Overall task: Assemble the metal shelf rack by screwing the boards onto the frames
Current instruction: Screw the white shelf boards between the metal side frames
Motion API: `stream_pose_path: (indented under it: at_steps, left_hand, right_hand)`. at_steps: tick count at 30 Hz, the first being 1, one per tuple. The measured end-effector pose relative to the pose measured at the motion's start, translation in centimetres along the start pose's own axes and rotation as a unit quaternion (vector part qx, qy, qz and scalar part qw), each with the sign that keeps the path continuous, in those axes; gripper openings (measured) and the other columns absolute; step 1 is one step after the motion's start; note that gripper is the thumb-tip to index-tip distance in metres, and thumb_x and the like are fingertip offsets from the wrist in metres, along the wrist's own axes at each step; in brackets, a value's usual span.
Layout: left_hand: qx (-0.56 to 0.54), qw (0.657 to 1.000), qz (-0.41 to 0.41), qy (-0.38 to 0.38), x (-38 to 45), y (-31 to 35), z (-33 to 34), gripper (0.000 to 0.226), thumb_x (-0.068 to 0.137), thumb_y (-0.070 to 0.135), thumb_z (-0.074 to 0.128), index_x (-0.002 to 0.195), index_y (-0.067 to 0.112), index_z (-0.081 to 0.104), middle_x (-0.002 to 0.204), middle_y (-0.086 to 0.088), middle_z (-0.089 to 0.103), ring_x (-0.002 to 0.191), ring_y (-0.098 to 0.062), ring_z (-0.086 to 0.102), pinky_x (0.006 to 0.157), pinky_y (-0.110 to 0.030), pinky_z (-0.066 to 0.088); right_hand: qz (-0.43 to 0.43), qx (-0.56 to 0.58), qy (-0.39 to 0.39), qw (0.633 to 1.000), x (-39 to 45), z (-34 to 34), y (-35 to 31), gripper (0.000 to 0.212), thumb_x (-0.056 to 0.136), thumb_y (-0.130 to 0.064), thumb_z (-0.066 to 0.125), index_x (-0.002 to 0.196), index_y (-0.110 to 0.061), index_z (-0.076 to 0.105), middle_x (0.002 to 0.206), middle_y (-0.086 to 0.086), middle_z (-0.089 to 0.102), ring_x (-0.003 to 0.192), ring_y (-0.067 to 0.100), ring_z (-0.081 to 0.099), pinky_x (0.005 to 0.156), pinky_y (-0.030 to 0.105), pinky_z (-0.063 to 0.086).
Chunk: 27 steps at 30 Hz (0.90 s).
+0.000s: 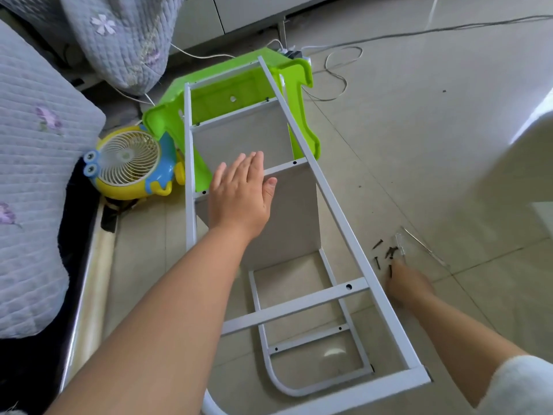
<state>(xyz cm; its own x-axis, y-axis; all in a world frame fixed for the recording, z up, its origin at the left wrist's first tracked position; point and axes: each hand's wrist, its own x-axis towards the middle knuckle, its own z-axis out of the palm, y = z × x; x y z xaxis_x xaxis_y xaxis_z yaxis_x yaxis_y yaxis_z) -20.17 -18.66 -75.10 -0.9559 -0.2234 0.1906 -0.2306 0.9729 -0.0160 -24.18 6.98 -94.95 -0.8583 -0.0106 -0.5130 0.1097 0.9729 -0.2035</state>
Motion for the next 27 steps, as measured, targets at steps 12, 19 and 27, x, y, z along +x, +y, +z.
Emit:
stream_pose_path:
  at_steps: [12, 19, 27]
  left_hand:
    - [0.017, 1.000, -0.008, -0.017, 0.4, 0.0, -0.1, 0.072, 0.083, 0.041, 0.006, 0.147, 0.012, 0.021, 0.152, -0.004, 0.027, 0.143, -0.017, 0.017, 0.114, -0.033, 0.003]
    - [0.023, 1.000, -0.009, -0.011, 0.2, 0.0, 0.0, 0.072, 0.083, 0.041, 0.008, 0.147, 0.011, 0.021, 0.152, -0.005, 0.029, 0.143, -0.018, 0.018, 0.114, -0.034, 0.003]
    - [0.008, 1.000, -0.014, 0.009, 0.2, 0.0, 0.1, 0.069, 0.085, 0.038, 0.012, 0.146, 0.008, 0.025, 0.149, -0.010, 0.033, 0.142, -0.021, 0.021, 0.114, -0.035, 0.003]
  right_hand:
    - [0.009, -0.019, -0.009, 1.000, -0.2, -0.3, -0.1, 0.026, 0.087, -0.001, 0.037, 0.106, -0.002, 0.054, 0.114, 0.018, 0.058, 0.103, 0.031, 0.056, 0.081, 0.028, 0.045]
    - [0.001, -0.028, 0.010, 1.000, -0.8, -2.1, -0.3, 0.017, 0.085, -0.002, 0.044, 0.098, -0.007, 0.053, 0.102, 0.015, 0.057, 0.088, 0.029, 0.053, 0.070, 0.026, 0.040]
    - [-0.097, 0.235, 0.153, 0.955, -0.5, -7.5, -7.2, 0.010, 0.082, -0.007, 0.049, 0.086, 0.000, 0.056, 0.088, 0.022, 0.062, 0.079, 0.034, 0.058, 0.065, 0.030, 0.041]
